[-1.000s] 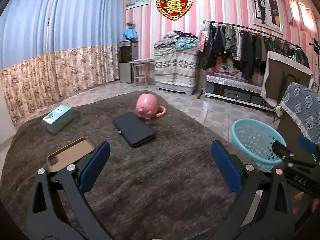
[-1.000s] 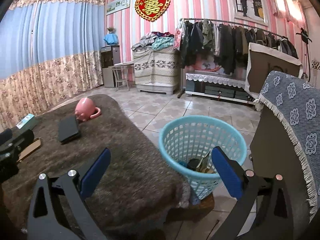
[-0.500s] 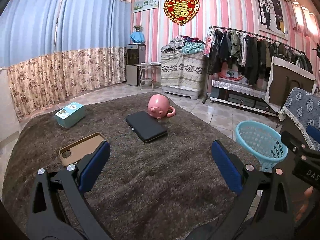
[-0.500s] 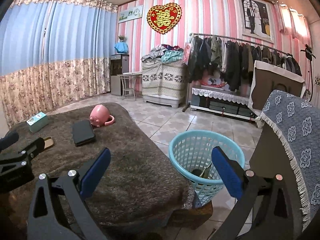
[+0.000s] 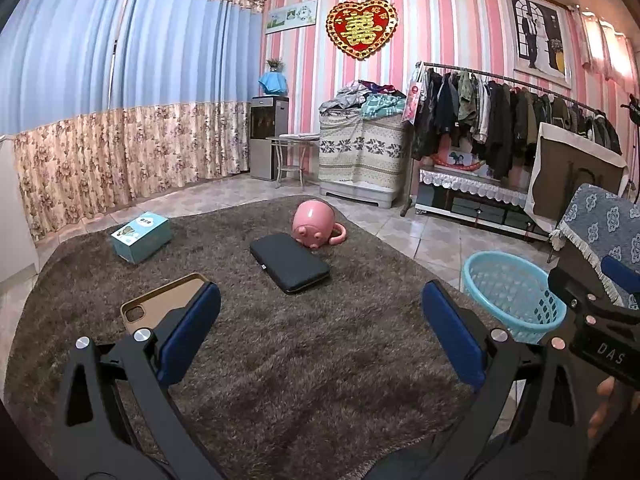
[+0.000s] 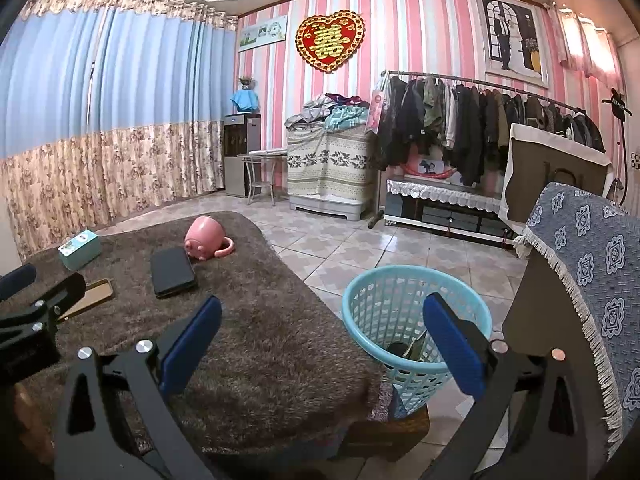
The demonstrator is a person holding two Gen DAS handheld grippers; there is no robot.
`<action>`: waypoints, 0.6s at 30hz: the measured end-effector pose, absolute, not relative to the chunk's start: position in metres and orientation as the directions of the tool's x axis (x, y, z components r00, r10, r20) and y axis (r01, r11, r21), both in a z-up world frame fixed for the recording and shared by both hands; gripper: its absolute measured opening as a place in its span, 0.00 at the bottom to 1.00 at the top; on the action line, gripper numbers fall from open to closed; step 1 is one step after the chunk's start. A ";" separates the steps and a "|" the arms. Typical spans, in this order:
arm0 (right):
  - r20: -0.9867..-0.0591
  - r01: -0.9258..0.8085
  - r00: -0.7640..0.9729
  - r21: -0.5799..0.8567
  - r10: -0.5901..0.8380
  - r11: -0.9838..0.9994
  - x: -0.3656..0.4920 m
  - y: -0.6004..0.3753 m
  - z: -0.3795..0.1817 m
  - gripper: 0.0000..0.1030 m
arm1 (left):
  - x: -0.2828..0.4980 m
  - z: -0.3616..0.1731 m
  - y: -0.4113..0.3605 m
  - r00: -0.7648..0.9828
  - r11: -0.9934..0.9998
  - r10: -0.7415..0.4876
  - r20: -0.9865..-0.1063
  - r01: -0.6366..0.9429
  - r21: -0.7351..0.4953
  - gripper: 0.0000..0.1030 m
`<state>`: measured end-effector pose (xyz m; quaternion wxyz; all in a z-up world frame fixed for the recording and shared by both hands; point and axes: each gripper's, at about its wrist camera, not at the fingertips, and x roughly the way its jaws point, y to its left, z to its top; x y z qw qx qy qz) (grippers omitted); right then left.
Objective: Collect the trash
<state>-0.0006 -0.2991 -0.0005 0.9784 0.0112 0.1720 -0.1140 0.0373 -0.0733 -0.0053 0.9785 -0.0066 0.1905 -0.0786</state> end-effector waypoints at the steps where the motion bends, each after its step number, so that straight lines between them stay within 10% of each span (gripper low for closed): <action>1: -0.338 0.227 0.915 -0.016 -0.219 0.974 -0.001 -0.299 0.000 0.96 | 0.037 -0.005 -0.073 0.915 0.988 -0.156 -0.373 0.152 -0.041 0.95; 18: -0.343 0.231 0.913 -0.015 -0.222 0.973 -0.002 -0.302 -0.001 0.96 | 0.033 -0.007 -0.075 0.910 0.984 -0.175 -0.376 0.175 -0.034 0.95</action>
